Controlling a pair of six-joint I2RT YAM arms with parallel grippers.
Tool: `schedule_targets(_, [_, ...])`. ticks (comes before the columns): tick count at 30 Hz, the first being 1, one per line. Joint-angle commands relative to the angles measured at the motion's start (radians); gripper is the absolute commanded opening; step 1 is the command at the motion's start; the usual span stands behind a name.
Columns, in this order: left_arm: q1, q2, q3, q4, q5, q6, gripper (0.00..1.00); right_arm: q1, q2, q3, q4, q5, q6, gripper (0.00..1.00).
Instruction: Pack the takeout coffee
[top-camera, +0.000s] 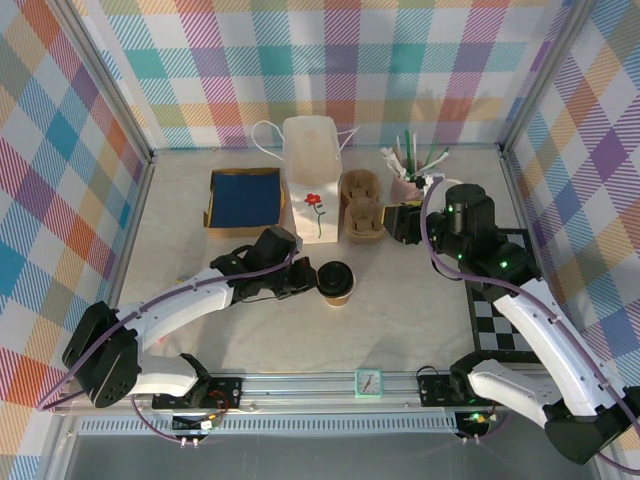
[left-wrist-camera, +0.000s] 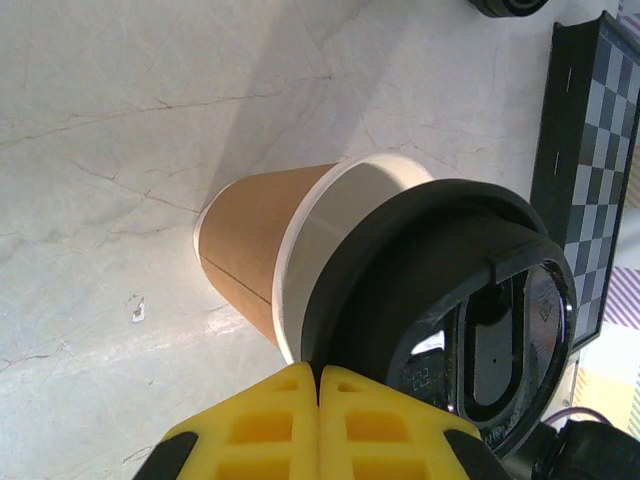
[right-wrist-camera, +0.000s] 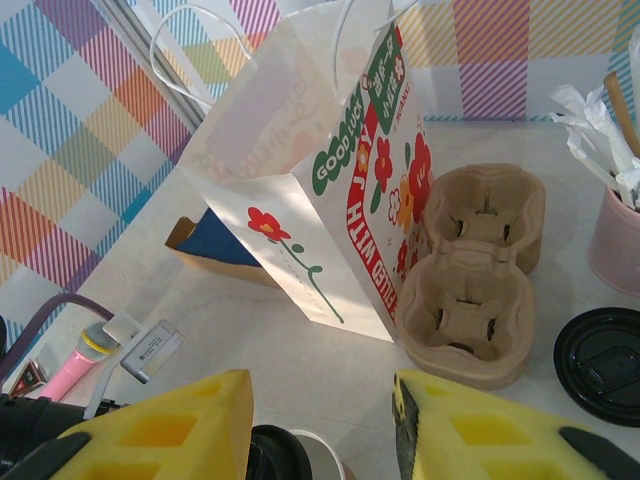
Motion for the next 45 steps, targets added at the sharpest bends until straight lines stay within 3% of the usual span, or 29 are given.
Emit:
schedule_targets(1, [-0.010, 0.015, 0.038, -0.043, -0.031, 0.023, 0.03, -0.004, -0.014, -0.010, 0.033, -0.007, 0.001, 0.42])
schedule_targets(45, [-0.027, 0.076, 0.087, -0.063, -0.054, 0.056, 0.05, -0.003, -0.030, -0.030, 0.076, -0.012, 0.008, 0.42])
